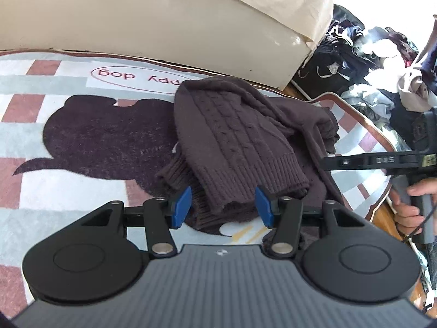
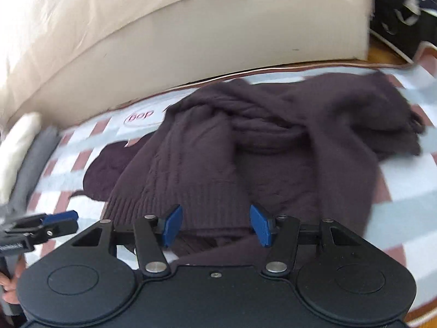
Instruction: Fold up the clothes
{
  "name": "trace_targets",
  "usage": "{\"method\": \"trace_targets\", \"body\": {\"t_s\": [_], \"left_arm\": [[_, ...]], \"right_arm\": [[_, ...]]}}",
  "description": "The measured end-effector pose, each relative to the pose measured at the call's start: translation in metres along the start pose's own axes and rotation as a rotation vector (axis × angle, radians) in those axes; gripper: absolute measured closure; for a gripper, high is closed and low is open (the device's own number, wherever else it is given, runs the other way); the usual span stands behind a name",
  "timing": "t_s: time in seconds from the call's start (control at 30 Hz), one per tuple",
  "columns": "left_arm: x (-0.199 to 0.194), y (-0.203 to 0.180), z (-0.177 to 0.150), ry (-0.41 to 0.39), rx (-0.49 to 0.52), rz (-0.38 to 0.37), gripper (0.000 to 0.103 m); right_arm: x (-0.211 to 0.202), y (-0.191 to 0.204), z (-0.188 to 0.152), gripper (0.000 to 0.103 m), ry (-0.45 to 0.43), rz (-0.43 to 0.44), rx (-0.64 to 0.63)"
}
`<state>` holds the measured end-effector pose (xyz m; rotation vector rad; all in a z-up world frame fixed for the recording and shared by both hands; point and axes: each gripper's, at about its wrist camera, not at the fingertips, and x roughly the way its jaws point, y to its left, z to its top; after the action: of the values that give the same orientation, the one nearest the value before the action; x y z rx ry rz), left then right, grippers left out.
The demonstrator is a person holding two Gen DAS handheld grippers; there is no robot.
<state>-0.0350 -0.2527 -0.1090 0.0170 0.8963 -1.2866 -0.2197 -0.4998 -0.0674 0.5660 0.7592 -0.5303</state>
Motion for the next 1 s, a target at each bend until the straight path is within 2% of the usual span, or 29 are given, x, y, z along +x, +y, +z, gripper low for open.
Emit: {"method": "trace_targets", "body": {"t_s": [0.07,0.23,0.3,0.33,0.37,0.4,0.43,0.47,0.57,0.63,0.7,0.8,0.87,0.93,1.0], "left_arm": [[-0.003,0.005,-0.004,0.003,-0.011,0.001,0.052],[0.001,0.013,-0.016,0.028,-0.059,-0.005,0.052],[0.006,0.013,-0.017,0.043,-0.076,-0.014,0.052],[0.008,0.012,-0.018,0.047,-0.069,-0.010,0.052],[0.009,0.011,-0.018,0.049,-0.059,-0.007,0.052],[0.007,0.008,-0.018,0.041,-0.026,-0.010,0.052],[0.006,0.006,-0.018,0.033,0.008,-0.013,0.052],[0.004,0.004,-0.017,0.025,0.041,-0.016,0.051],[-0.007,0.001,-0.016,-0.011,0.078,-0.060,0.040],[-0.012,0.002,-0.015,-0.028,0.031,-0.119,0.038],[-0.015,-0.003,-0.015,-0.034,0.007,-0.176,0.035],[-0.018,-0.024,-0.019,-0.045,0.090,-0.201,0.030],[-0.018,-0.036,-0.024,-0.072,0.119,-0.160,0.029],[-0.020,-0.040,-0.028,-0.085,0.075,-0.188,0.029],[-0.026,-0.039,-0.031,-0.102,0.018,-0.236,0.028]], "right_arm": [[0.014,0.006,0.002,0.040,0.015,-0.018,-0.012],[0.054,-0.004,-0.003,0.034,0.103,-0.102,0.106],[0.066,-0.005,-0.006,0.033,0.097,-0.045,0.148],[0.072,-0.006,-0.008,0.047,0.092,-0.013,0.169],[0.072,-0.002,-0.010,0.068,0.066,0.017,0.151],[0.067,0.010,-0.011,0.077,0.027,0.028,0.081],[0.060,0.024,-0.012,0.077,-0.013,0.035,0.003],[0.050,0.033,-0.011,0.077,-0.034,0.069,-0.010],[0.019,0.057,-0.007,0.078,-0.084,0.185,-0.007],[-0.002,0.074,-0.005,0.078,-0.117,0.263,-0.006],[-0.015,0.082,-0.005,0.078,-0.120,0.302,0.008],[-0.024,0.084,-0.009,0.079,-0.106,0.383,0.070],[-0.035,0.089,-0.012,0.079,-0.136,0.384,0.071],[-0.045,0.095,-0.016,0.079,-0.169,0.380,0.068],[-0.051,0.107,-0.016,0.079,-0.197,0.367,0.010]]}}
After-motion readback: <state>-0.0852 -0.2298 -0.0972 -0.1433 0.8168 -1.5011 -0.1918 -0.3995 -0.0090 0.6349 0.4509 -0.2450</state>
